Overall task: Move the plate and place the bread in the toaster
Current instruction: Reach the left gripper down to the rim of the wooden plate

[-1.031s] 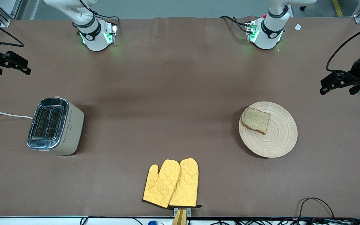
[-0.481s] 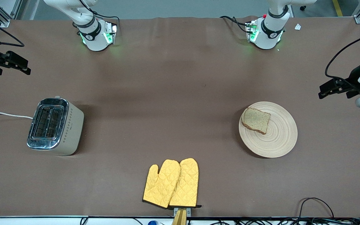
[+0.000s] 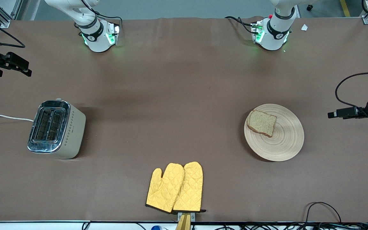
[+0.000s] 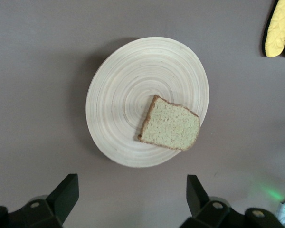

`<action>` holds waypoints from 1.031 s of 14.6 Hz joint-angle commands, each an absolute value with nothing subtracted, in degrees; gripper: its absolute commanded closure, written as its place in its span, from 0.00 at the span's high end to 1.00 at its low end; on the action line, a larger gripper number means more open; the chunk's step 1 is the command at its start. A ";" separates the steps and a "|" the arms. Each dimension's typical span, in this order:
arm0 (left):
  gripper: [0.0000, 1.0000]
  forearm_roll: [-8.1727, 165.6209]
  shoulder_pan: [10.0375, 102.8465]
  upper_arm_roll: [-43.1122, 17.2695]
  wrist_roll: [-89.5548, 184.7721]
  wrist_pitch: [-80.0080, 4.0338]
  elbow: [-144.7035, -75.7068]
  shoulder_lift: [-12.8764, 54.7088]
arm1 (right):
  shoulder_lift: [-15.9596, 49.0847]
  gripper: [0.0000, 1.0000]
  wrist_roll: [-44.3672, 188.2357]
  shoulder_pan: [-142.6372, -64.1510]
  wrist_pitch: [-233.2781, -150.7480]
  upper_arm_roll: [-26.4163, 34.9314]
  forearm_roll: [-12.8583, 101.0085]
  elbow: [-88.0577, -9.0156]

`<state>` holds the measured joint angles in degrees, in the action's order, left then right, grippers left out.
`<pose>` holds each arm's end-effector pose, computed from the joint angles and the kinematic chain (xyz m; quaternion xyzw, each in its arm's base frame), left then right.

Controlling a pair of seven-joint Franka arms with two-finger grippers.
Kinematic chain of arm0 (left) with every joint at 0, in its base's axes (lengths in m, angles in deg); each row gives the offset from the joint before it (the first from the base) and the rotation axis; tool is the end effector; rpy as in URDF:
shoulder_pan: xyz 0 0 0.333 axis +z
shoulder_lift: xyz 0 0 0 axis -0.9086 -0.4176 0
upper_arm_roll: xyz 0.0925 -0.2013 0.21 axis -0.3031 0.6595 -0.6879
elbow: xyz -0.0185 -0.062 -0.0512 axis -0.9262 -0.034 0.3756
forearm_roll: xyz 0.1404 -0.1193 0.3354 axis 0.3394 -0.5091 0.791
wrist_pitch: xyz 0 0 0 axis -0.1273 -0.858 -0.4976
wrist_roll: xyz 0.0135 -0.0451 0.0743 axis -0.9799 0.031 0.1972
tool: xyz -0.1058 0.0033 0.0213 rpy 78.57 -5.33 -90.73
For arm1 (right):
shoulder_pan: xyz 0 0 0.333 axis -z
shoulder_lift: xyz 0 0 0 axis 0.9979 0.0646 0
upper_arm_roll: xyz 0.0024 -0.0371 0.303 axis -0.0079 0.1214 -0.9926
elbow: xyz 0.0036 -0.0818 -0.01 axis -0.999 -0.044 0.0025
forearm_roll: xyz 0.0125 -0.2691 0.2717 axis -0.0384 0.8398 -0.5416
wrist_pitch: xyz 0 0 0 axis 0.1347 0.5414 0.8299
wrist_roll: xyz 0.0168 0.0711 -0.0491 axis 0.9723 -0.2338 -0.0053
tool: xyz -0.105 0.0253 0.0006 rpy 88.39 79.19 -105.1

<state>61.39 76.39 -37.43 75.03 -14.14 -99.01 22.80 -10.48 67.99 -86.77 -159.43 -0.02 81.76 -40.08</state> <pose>0.6147 0.1351 0.3937 0.9664 0.0178 -0.0850 0.2418 0.5123 -0.0081 0.6320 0.9994 0.0030 -0.0353 0.0054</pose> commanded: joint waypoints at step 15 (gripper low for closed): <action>0.89 42.28 78.06 -36.87 103.63 -23.39 -97.59 -1.01 | -10.77 1.00 67.69 -87.00 -159.10 -0.14 80.13 -40.13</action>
<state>43.73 78.11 -36.77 102.80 -23.34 -98.35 -0.56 -10.48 67.99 -87.03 -159.40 -0.11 81.16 -40.10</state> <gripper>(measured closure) 0.022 0.000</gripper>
